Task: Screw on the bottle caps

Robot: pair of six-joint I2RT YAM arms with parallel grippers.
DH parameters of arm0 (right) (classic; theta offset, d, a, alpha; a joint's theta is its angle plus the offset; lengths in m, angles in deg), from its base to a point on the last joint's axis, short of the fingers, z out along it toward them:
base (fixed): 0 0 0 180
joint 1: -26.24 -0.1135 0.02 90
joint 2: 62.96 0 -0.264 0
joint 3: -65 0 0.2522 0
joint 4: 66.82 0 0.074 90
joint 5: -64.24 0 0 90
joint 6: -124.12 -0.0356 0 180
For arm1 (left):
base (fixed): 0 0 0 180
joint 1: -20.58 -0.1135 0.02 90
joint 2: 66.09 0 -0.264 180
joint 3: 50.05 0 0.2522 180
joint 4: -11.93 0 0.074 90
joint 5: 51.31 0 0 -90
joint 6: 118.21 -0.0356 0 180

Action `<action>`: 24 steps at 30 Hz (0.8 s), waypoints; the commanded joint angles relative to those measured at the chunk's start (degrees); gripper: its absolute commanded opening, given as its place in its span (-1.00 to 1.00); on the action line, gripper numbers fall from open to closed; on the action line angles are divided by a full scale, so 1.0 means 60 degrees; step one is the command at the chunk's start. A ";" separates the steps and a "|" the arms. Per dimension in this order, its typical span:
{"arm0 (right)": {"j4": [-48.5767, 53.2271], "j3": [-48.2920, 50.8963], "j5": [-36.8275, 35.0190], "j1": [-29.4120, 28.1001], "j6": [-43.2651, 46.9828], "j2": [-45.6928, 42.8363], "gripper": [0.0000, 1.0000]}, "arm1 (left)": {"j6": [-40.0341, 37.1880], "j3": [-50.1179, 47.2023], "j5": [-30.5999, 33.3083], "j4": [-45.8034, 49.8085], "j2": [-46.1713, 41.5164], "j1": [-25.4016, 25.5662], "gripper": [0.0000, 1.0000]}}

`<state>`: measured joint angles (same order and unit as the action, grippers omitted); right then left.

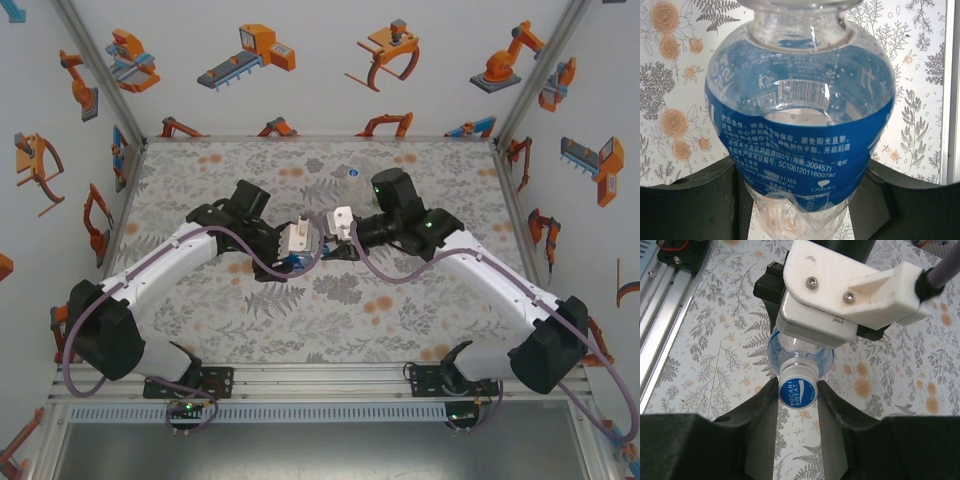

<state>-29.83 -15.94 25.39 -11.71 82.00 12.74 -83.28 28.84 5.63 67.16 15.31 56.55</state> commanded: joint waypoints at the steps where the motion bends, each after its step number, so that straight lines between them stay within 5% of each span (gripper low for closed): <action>1: -0.1105 0.0352 -0.0007 -0.0032 -0.1150 -0.0271 -1.00 | -0.0092 0.0137 -0.0762 -0.0285 -0.0022 0.0099 -1.00; 11: -0.5144 0.2169 -0.2454 -0.0032 -0.8287 -0.1038 -1.00 | 0.0096 0.0024 -0.0693 -0.0642 -0.0162 0.0078 -1.00; 18: -0.4487 0.2064 -0.5473 -0.0030 -1.4644 -0.0806 -1.00 | 0.0449 -0.0107 -0.0479 -0.1190 -0.0318 0.0026 -1.00; 24: -0.3221 0.1812 -0.5982 -0.0031 -1.9191 -0.0405 -1.00 | 0.0866 0.0013 -0.0072 -0.1363 -0.0217 -0.0007 -1.00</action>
<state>-52.81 -3.44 -3.72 -11.82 -12.93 8.26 -78.58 28.38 10.20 61.24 15.31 55.67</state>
